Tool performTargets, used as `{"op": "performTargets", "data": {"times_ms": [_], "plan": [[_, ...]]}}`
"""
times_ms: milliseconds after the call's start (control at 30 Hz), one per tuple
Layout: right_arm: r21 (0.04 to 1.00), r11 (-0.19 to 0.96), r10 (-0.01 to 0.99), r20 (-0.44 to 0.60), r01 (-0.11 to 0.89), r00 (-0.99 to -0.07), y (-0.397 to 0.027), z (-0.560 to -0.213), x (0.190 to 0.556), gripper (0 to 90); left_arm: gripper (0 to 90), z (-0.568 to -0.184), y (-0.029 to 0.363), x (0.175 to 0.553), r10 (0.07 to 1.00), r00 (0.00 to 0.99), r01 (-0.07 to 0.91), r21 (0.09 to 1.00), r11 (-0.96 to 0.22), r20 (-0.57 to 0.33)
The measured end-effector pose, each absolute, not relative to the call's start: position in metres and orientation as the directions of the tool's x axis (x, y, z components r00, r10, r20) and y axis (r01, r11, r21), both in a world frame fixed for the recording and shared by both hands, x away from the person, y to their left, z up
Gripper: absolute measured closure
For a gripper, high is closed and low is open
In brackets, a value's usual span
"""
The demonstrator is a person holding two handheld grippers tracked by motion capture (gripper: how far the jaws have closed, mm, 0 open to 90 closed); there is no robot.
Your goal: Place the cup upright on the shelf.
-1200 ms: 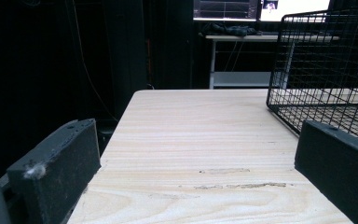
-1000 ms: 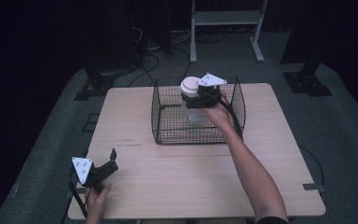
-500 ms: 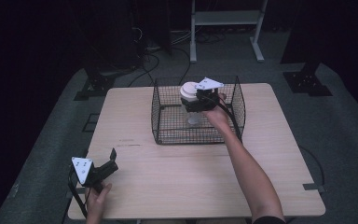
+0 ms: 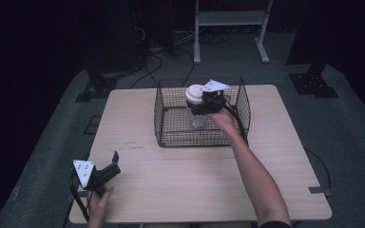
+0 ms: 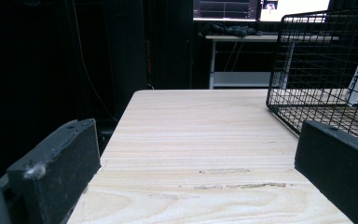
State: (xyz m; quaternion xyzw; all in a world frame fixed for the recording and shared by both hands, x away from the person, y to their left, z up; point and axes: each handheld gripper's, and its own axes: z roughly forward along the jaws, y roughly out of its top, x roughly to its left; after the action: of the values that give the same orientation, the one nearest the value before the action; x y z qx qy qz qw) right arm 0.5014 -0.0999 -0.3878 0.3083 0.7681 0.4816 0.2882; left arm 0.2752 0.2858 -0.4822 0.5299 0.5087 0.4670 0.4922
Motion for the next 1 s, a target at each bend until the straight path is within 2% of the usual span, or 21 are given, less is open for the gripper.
{"op": "performTargets", "data": {"times_ms": [1000], "plan": [[0.914, 0.351, 0.753, -0.146, 0.203, -0.642, -0.1009, -0.3878, 0.4979, 3.3, 0.0, -0.4822, 0.2851, 0.2756, 0.999, 0.045, 0.081, 0.997, -0.003, 0.0]]}}
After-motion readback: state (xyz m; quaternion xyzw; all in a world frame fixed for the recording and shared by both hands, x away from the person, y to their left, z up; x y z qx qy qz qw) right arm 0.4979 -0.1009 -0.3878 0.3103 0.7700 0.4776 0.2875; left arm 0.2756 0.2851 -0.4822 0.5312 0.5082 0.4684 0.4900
